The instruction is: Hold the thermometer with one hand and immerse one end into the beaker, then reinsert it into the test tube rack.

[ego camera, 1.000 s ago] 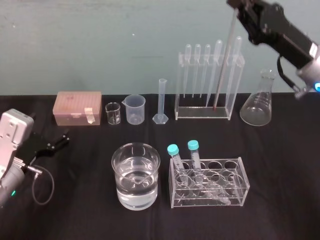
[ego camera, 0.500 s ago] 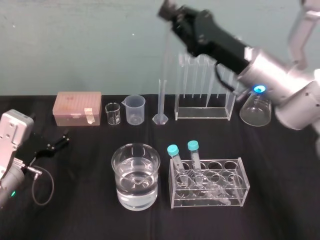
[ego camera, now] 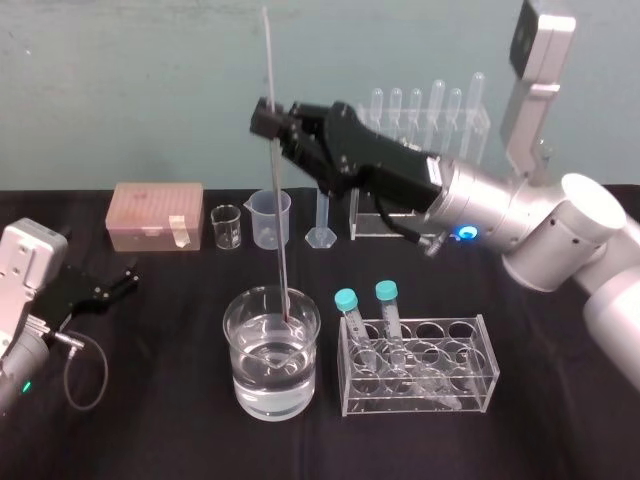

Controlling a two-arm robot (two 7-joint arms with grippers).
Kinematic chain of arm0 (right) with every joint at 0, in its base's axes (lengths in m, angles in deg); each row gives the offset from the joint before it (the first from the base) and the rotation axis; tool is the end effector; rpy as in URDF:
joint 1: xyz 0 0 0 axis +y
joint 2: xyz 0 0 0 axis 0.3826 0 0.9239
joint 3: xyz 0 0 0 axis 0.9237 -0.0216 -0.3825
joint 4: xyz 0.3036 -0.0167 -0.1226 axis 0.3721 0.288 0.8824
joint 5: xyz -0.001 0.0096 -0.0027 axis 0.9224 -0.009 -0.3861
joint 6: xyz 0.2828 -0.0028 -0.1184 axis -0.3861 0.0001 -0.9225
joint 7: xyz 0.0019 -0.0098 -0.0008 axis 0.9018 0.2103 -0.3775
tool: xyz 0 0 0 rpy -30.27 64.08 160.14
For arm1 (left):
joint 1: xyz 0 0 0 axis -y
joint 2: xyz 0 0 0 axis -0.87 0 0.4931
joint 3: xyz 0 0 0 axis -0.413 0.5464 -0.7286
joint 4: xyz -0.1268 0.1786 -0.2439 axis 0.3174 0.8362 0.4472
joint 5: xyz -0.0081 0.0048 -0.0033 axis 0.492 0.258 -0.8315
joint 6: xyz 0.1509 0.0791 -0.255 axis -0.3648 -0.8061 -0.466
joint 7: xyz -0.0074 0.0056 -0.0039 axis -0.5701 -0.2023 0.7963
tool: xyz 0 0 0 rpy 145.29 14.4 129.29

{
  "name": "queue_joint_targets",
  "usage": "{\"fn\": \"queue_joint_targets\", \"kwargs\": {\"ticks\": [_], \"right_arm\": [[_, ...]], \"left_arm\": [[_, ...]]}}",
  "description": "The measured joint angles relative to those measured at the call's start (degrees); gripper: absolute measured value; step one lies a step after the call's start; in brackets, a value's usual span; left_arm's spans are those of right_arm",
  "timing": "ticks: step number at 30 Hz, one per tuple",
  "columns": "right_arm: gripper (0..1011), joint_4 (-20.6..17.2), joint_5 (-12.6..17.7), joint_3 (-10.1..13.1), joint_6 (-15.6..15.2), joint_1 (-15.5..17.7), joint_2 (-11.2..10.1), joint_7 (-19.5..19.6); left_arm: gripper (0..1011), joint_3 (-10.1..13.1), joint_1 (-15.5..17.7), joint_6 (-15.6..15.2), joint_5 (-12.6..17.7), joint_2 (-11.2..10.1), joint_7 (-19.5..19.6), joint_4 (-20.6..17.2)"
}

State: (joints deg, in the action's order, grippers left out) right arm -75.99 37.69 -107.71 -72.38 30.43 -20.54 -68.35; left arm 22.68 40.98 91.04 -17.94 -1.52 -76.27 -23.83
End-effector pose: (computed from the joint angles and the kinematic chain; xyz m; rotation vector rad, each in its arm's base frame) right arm 0.4801 0.0093 -0.2054 0.3828 -0.0433 -0.0919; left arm 0.3623 0.1046 -0.3322 0.3045 -0.2851 1.2479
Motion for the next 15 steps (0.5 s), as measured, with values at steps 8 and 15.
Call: {"fn": "queue_joint_targets", "kwargs": {"ticks": [8, 15], "right_arm": [[56, 4.5, -0.4, -1.3, 3.3, 0.1, 1.5, -2.4], [56, 8.3, -1.9, -2.1, 5.8, 0.4, 2.7, -3.7]], "left_arm": [[1008, 0.0, 0.0, 0.0, 0.0, 0.0, 0.0, 0.0], [1008, 0.0, 0.0, 0.0, 0.0, 0.0, 0.0, 0.0]]}}
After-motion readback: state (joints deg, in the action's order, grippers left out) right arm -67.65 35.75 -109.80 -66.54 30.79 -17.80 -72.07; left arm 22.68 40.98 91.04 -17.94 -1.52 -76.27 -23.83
